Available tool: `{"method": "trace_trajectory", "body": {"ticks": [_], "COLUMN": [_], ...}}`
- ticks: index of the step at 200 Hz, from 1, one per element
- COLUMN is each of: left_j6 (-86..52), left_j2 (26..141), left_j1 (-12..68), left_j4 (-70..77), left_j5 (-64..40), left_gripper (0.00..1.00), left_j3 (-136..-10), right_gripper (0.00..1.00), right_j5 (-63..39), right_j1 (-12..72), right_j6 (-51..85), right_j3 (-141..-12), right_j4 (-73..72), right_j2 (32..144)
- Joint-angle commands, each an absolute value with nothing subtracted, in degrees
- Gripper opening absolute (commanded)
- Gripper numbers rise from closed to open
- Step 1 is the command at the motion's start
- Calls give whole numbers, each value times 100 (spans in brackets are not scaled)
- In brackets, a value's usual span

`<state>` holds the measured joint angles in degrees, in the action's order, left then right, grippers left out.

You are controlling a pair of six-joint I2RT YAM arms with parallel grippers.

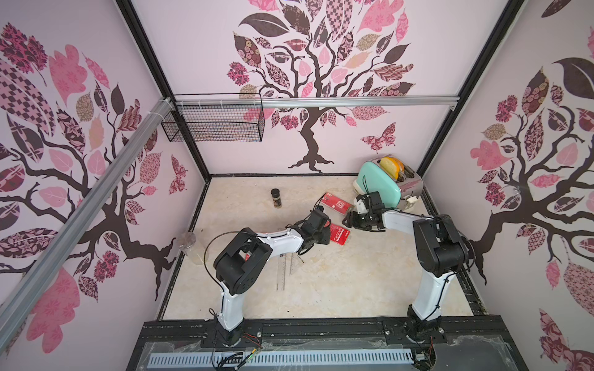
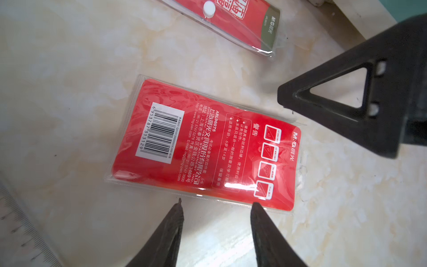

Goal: Open the ruler set and take out the ruler
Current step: Pick up the ruler set bag from the center of the board.

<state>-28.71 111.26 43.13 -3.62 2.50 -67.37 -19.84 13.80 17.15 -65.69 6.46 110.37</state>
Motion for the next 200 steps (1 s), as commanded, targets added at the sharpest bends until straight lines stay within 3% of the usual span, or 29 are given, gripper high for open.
{"method": "trace_trajectory", "body": {"ticks": [1,69,110,150,200], "left_j6": [-2892,-2847,-2788,-2699,-2621], "left_j2": [11356,11729,11905,11942,11823], "left_j1": [4315,4315,4315,4307,4298], "left_j4": [-359,-601,-740,-816,-826], "left_j5": [208,306,318,383,446], "left_gripper": [43,22,18,17,19], "left_j3": [-6952,-7165,-7305,-7389,-7376], "right_gripper": [62,61,54,27,4], "right_j5": [-2470,-3474,-3872,-3873,-3819], "right_j1": [1415,1415,1415,1415,1415], "right_j6": [1503,1561,1550,1582,1692], "right_j3": [-6767,-6428,-6405,-6488,-6408], "right_j4": [858,818,782,775,620], "right_j2": [11245,11192,11284,11363,11339]}}
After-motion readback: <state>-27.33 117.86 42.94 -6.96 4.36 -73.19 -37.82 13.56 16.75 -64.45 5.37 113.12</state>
